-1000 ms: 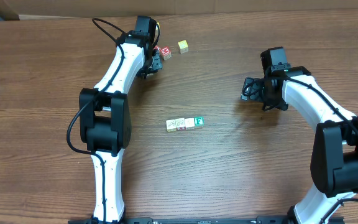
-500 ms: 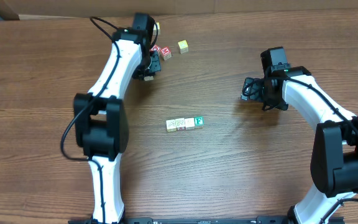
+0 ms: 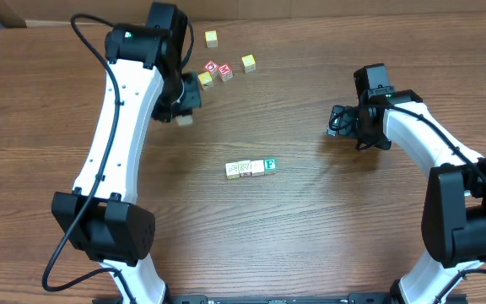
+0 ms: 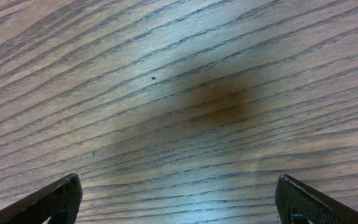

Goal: Flip 5 blocks
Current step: 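Carry the red-letter I block with the left gripper to the row's left end, then lower the I block beside the B block and open the left gripper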

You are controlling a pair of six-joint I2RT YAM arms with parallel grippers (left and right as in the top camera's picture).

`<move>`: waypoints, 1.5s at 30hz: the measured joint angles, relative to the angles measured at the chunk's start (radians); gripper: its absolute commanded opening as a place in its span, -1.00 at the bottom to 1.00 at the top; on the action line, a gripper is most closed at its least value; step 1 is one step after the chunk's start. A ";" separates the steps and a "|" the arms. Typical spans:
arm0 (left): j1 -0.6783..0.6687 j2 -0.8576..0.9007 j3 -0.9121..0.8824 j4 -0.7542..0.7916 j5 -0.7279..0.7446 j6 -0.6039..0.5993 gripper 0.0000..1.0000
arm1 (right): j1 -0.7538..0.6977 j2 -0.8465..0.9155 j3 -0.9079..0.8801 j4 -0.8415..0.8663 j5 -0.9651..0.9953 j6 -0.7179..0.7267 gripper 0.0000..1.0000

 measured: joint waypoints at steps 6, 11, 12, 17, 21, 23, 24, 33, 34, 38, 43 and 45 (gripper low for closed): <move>-0.003 0.000 -0.016 -0.068 0.000 0.013 -0.85 | 0.000 0.000 0.000 0.000 0.000 -0.001 1.00; -0.024 0.000 -0.073 -0.075 0.000 0.019 -0.89 | 0.000 0.000 0.000 0.000 0.000 0.000 1.00; -0.031 0.000 -0.090 -0.071 0.000 0.019 -0.89 | 0.000 0.000 0.000 0.000 0.000 0.000 1.00; -0.067 0.000 -0.217 -0.004 0.000 0.017 -0.91 | 0.000 0.000 0.000 0.000 0.000 0.000 1.00; -0.091 0.000 -0.321 0.096 0.000 0.003 -0.91 | 0.000 0.000 0.000 0.000 0.000 0.000 1.00; -0.101 0.000 -0.383 0.159 0.001 -0.013 -0.91 | 0.000 0.000 0.000 0.000 0.000 0.000 1.00; -0.103 0.000 -0.411 0.191 0.002 -0.019 -0.90 | 0.000 0.000 0.000 0.000 0.000 0.000 1.00; -0.107 0.000 -0.635 0.461 0.015 -0.084 -0.90 | 0.000 0.000 0.000 0.000 0.000 0.000 1.00; -0.107 0.000 -0.651 0.480 0.021 -0.089 -0.90 | 0.000 0.000 0.000 0.000 0.000 0.000 1.00; -0.107 0.000 -0.692 0.529 0.035 -0.093 -0.90 | 0.000 0.000 0.000 0.000 0.000 0.000 1.00; -0.107 0.000 -0.696 0.541 0.044 -0.093 -0.85 | 0.000 0.000 0.000 0.000 0.000 0.000 1.00; -0.107 0.000 -0.696 0.543 0.045 -0.093 -0.74 | 0.000 0.000 0.000 0.000 0.000 0.000 1.00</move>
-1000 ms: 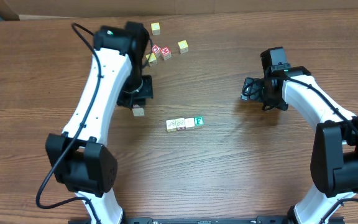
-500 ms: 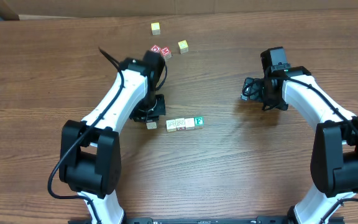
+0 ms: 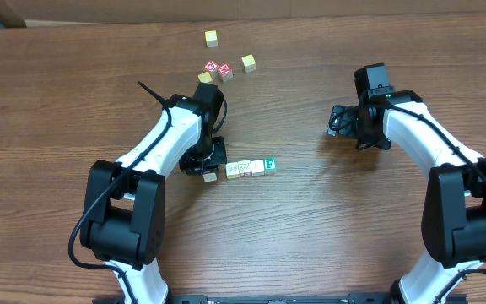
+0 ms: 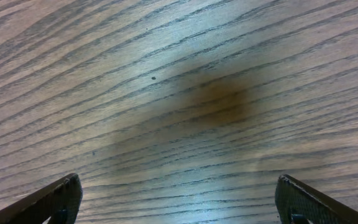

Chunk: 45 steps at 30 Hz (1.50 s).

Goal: Flip 5 blocks
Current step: 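Lower the I block beside the B block and open the left gripper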

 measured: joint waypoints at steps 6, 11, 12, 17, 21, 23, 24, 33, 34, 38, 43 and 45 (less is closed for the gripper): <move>0.000 0.000 -0.001 0.012 0.008 -0.008 -0.34 | 0.000 0.000 0.000 0.000 0.000 0.000 1.00; 0.000 0.000 -0.003 0.010 0.013 -0.011 -0.34 | 0.000 0.000 0.000 0.000 0.000 0.000 1.00; 0.000 0.000 -0.003 0.007 0.015 -0.011 -0.37 | 0.000 0.000 0.000 0.000 0.000 0.000 1.00; 0.000 0.000 -0.004 -0.008 0.045 -0.010 -0.38 | 0.000 0.000 0.000 0.000 0.000 0.000 1.00; 0.003 0.000 0.014 -0.033 0.056 -0.010 -0.35 | 0.000 0.000 0.000 0.000 0.000 0.000 1.00; 0.011 0.000 0.049 -0.053 0.060 -0.006 -0.34 | 0.000 0.000 0.000 -0.001 0.000 0.000 1.00; 0.014 0.000 0.065 -0.061 0.060 -0.005 -0.34 | 0.000 0.000 0.000 0.000 0.000 0.000 1.00; 0.029 0.000 0.186 -0.167 0.046 0.012 -0.37 | 0.000 0.000 0.000 0.000 0.000 0.000 1.00; 0.033 0.000 0.187 -0.195 0.036 0.013 -0.42 | 0.000 0.000 0.000 0.000 0.000 0.000 1.00; 0.048 0.000 0.187 -0.265 0.005 0.014 -0.92 | 0.000 0.000 0.000 0.000 0.000 0.000 1.00; 0.060 0.000 0.173 -0.270 -0.040 0.024 -0.90 | 0.000 0.000 0.000 0.000 0.000 0.000 1.00; 0.060 0.000 0.144 -0.232 -0.055 0.024 -0.88 | 0.000 0.000 0.000 -0.001 -0.001 0.000 1.00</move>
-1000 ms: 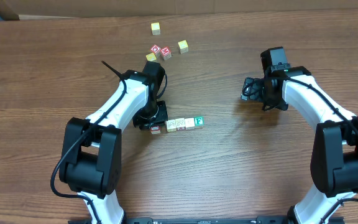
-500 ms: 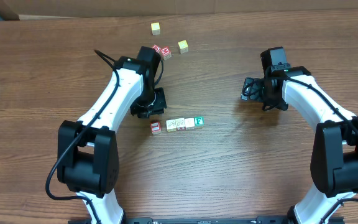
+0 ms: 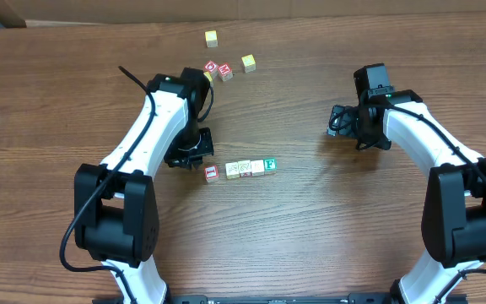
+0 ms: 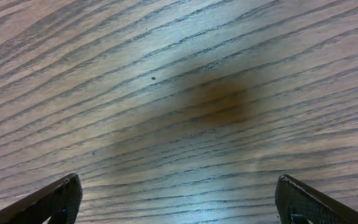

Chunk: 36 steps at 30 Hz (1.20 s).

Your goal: Flip 5 blocks

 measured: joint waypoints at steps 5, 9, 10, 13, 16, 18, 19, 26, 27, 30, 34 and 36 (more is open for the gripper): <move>0.000 0.000 -0.098 0.116 -0.014 0.000 -0.81 | 0.000 0.000 0.000 0.000 0.001 0.000 1.00; 0.000 0.000 -0.160 0.171 -0.011 0.000 -0.81 | 0.000 0.000 0.000 0.001 0.000 0.000 1.00; 0.000 0.000 -0.169 0.182 -0.006 0.000 -0.81 | 0.000 0.000 0.000 0.001 0.001 0.000 1.00; 0.000 0.000 -0.178 0.202 0.014 0.000 -0.81 | 0.000 0.000 0.000 0.000 0.001 0.000 1.00; 0.000 0.000 -0.178 0.220 0.038 0.000 -0.81 | 0.000 0.000 0.000 0.001 0.001 0.000 1.00; 0.000 0.000 -0.178 0.226 0.051 0.000 -0.82 | 0.000 0.000 0.000 0.001 0.000 0.000 1.00; 0.000 0.000 -0.178 0.228 0.056 0.000 -0.81 | 0.000 0.000 0.000 0.000 0.000 0.000 1.00; 0.000 0.000 -0.178 0.243 0.087 0.000 -0.81 | 0.000 0.000 0.000 0.000 0.000 0.000 1.00; 0.000 0.000 -0.178 0.245 0.091 0.000 -0.80 | 0.000 0.000 0.000 0.000 0.000 0.000 1.00; 0.000 0.000 -0.179 0.249 0.103 0.000 -0.80 | 0.000 0.000 0.000 0.000 0.001 0.000 1.00; 0.000 0.000 -0.179 0.264 0.112 0.000 -0.79 | 0.000 0.000 0.000 0.000 0.001 0.000 1.00; 0.000 0.000 -0.179 0.275 0.115 0.000 -0.79 | 0.000 0.000 0.000 0.001 0.001 0.000 1.00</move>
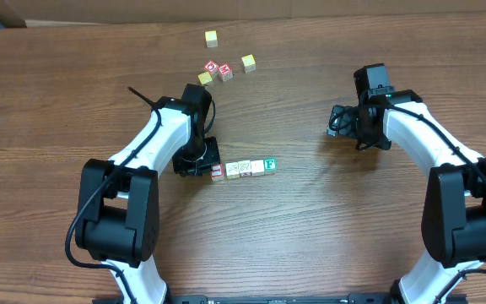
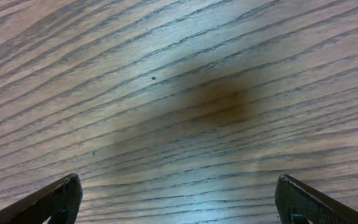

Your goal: Flip 5 blocks

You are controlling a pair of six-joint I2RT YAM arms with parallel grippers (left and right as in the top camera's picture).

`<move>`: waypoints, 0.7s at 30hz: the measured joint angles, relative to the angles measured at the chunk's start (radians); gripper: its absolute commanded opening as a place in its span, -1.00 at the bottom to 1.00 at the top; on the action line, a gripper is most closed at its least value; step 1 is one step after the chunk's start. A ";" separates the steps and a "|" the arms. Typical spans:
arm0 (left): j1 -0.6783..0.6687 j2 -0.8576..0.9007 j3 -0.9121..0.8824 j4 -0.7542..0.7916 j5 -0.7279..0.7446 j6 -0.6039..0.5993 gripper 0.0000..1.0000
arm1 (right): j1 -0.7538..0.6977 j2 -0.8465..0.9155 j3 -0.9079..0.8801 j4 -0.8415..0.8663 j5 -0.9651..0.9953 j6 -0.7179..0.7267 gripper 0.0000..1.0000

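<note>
A row of several blocks (image 1: 245, 169) lies at the table's centre, with a green-faced block (image 1: 269, 164) at its right end and a red-and-white block (image 1: 217, 172) at its left end. My left gripper (image 1: 199, 162) is low on the table right beside the red-and-white block; its fingers are hidden under the wrist. Several more blocks, yellow (image 1: 248, 62) and red (image 1: 226, 73), lie loose at the back. My right gripper (image 2: 179, 202) is open over bare wood, away to the right (image 1: 337, 123).
A single yellow block (image 1: 212, 38) sits nearest the far edge. The wooden table (image 1: 336, 228) shows a dark stain (image 2: 222, 99) under the right wrist. The left arm's black cable (image 1: 142, 95) sticks out to the left.
My left gripper has moved right, from a little apart to right beside the red-and-white block. That block now sits tight against the left end of the row. The right arm is unchanged.
My left gripper was up by the back cluster with a pale block at its tip. It then stood at the row's left end with that block. Later the block lay red face up by the row, gripper apart. Now it closes the row.
</note>
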 measured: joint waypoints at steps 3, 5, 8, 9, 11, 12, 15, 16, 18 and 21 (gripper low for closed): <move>0.000 0.000 0.000 0.013 0.001 0.000 -0.78 | 0.000 0.000 0.000 0.000 0.000 0.000 1.00; 0.000 0.000 0.000 0.018 0.004 0.000 -0.78 | 0.000 0.000 0.000 0.000 0.000 0.000 1.00; 0.000 0.000 0.000 0.023 0.007 0.000 -0.78 | 0.000 0.000 0.000 0.000 0.000 0.000 1.00; 0.000 0.000 0.000 0.025 0.007 0.000 -0.78 | 0.000 0.000 0.000 0.000 0.000 0.000 1.00; 0.000 0.000 0.000 0.029 0.008 0.000 -0.77 | 0.000 0.000 0.000 0.000 0.000 0.000 1.00; 0.000 0.000 0.000 0.030 0.008 0.000 -0.77 | 0.000 0.000 0.000 0.000 0.000 0.000 1.00; 0.000 0.000 0.000 0.030 0.018 0.000 -0.77 | 0.000 0.000 0.000 0.000 0.000 0.000 1.00; 0.000 0.000 0.000 0.030 0.021 0.000 -0.77 | 0.000 0.000 0.000 0.000 0.000 0.000 1.00; 0.000 0.000 0.000 0.032 0.028 0.000 -0.77 | 0.000 0.000 0.000 0.000 0.000 0.000 1.00; 0.000 0.000 0.000 0.041 0.038 0.000 -0.77 | 0.000 0.000 0.000 0.000 0.000 0.000 1.00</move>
